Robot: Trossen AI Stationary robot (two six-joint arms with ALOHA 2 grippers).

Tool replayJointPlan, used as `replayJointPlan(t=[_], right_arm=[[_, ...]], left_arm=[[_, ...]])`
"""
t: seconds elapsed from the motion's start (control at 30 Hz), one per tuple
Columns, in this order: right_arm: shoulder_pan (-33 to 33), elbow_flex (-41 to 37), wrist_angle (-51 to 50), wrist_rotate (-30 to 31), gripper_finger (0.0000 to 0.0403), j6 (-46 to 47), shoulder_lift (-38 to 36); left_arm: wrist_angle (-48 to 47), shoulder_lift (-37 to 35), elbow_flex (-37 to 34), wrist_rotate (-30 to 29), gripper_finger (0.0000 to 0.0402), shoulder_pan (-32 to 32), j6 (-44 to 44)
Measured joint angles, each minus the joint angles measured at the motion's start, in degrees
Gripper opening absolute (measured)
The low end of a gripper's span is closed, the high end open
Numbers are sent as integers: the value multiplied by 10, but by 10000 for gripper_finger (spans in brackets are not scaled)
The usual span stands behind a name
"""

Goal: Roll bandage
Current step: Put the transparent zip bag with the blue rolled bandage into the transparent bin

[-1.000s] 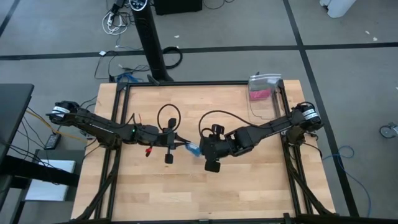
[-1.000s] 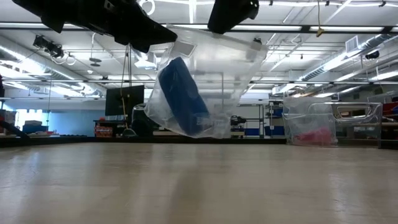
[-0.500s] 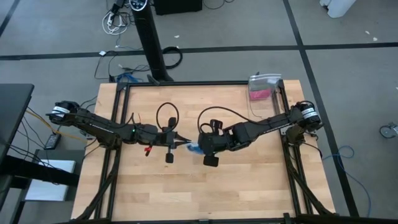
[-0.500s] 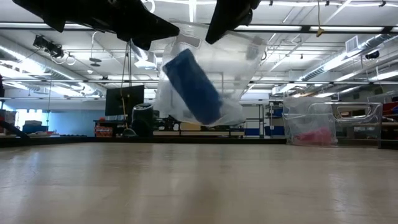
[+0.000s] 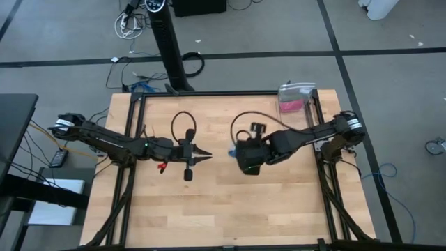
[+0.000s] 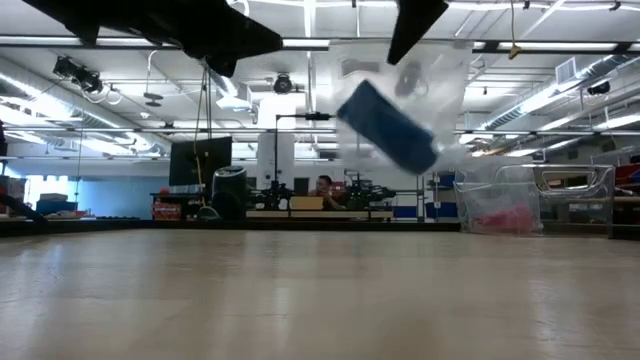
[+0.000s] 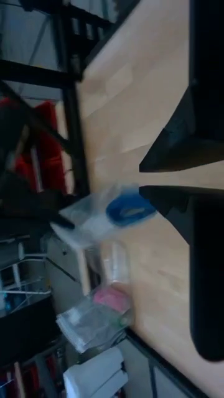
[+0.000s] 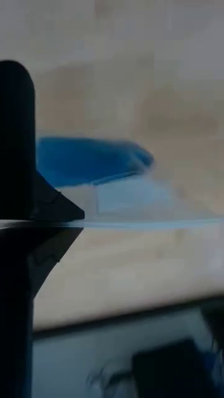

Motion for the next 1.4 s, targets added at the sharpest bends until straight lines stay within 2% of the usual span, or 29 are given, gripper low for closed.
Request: replayJointPlan(t=[0.2,0.37,0.63,0.83,1.07,1.2,1.4], right_arm=[[-25,9,-118,71,1,16,-55],[-78,9,-216,114,1,-2,-86],[-170,-16,-212,153,0,-148,-156],[-236,-92,-204,146,0,-221,-221],[-313,-246,-54,93,0,-339,-311],[-363,-334,38,37,0,-405,-365],[-440,-436,154,-6,0,-509,-409]], left_arm=[[-11,-23,0,3,80,-3,1],[-41,-31,0,2,101,-4,1],[-46,-43,0,20,118,-4,18],[-45,-47,0,41,118,-4,25],[-44,-47,-1,41,118,-4,33],[-46,-47,-1,41,118,-4,34],[-47,-47,-1,44,118,-1,48]])
